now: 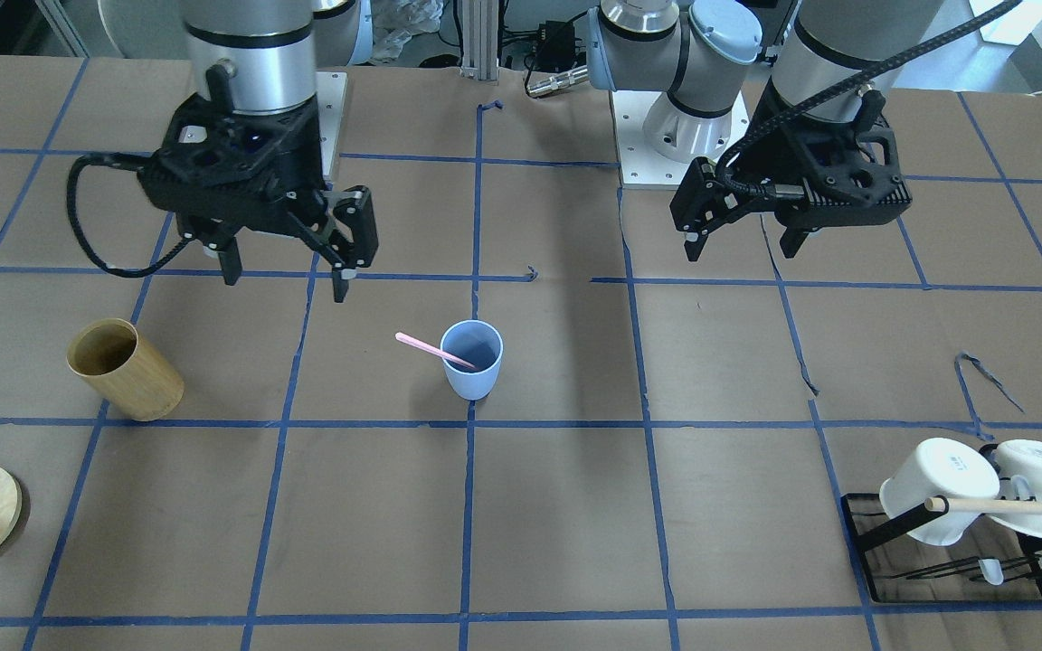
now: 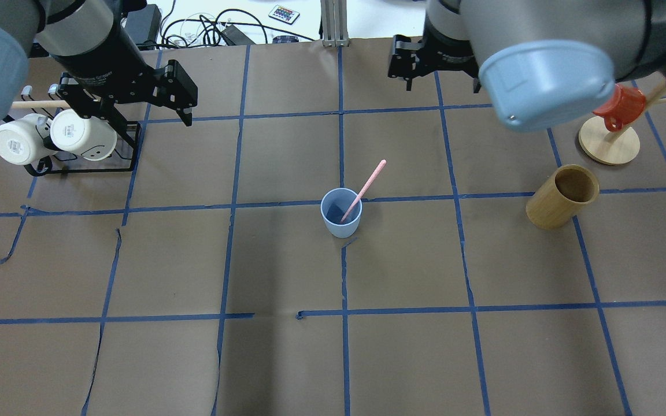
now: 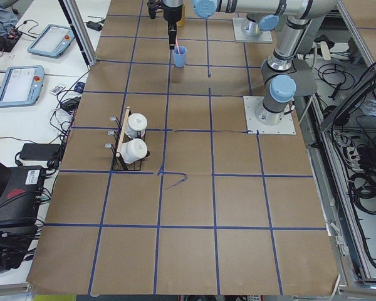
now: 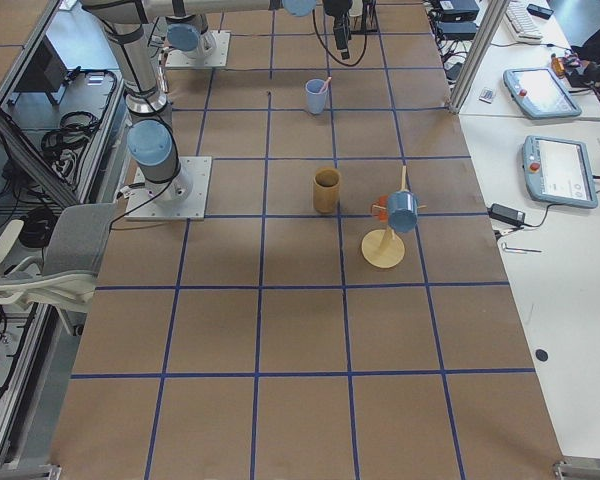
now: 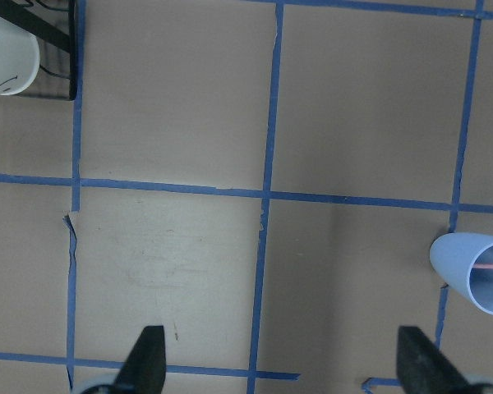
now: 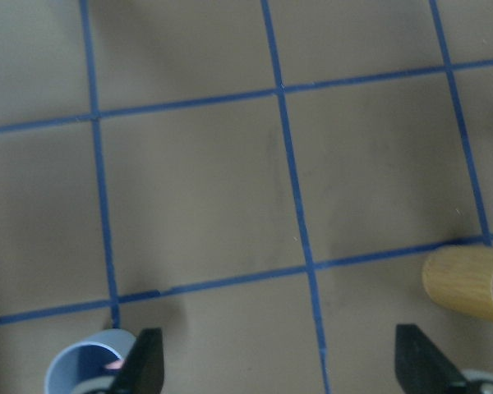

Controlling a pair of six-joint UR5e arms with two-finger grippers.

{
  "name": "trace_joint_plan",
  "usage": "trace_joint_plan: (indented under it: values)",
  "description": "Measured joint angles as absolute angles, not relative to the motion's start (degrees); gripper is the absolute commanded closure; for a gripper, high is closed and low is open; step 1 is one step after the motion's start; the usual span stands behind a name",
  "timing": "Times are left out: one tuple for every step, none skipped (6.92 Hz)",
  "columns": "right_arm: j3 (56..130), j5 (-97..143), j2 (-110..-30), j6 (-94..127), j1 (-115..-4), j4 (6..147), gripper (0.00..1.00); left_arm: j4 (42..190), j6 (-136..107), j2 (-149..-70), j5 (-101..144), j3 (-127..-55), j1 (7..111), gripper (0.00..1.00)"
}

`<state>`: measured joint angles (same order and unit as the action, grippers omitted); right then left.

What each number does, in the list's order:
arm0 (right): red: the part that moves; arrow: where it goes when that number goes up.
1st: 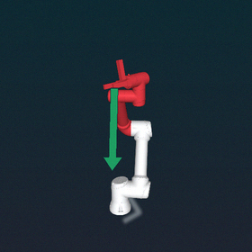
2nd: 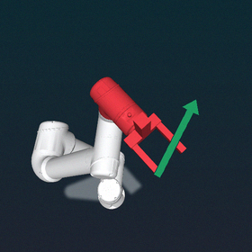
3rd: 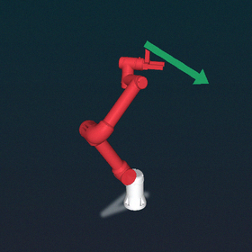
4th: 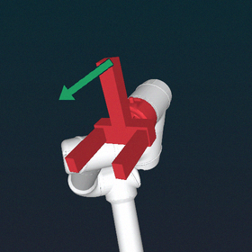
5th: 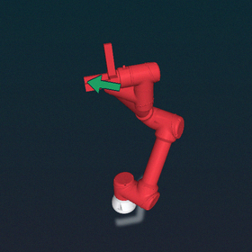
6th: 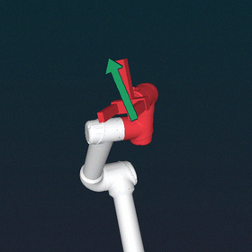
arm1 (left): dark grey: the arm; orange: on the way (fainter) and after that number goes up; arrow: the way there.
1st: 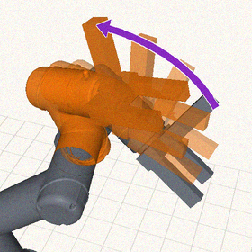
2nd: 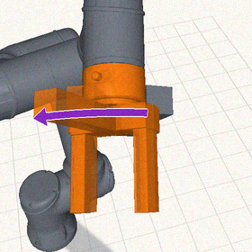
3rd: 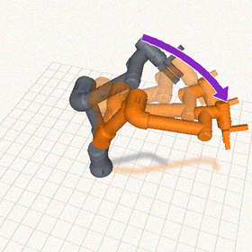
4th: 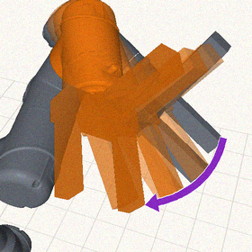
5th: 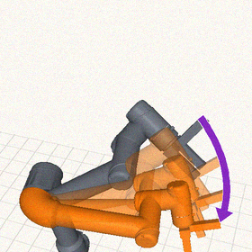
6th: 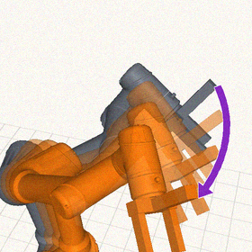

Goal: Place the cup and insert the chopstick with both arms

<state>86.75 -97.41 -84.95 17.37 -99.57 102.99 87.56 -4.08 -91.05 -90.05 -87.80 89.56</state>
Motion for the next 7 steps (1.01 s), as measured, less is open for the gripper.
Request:
trace_joint_plan:
  values:
    - [86.25,-96.65,-84.97,14.19,-96.28,97.21,0.00,87.58,-4.08,-91.05,-90.07,-87.92,89.56,0.00]
    - [86.16,-95.76,-84.99,11.73,-93.64,93.69,0.00,87.56,-4.11,-91.00,-90.06,-88.18,89.56,0.00]
    - [86.09,-95.27,-85.01,10.95,-91.69,91.83,0.00,87.55,-4.12,-90.96,-89.94,-88.43,89.58,0.00]
    - [86.02,-95.09,-85.17,10.69,-90.37,89.60,0.00,87.54,-4.13,-90.96,-89.84,-88.50,89.60,0.00]
    - [86.05,-95.03,-85.49,10.39,-89.80,87.21,0.00,87.52,-4.13,-90.98,-89.89,-88.49,89.59,0.00]
    - [86.14,-94.99,-85.82,9.69,-89.56,84.59,0.00,87.43,-4.11,-91.02,-89.85,-88.46,89.59,0.00]
    - [86.18,-94.95,-85.99,7.98,-89.39,82.17,0.00,87.29,-4.07,-91.07,-89.68,-88.40,89.61,0.00]
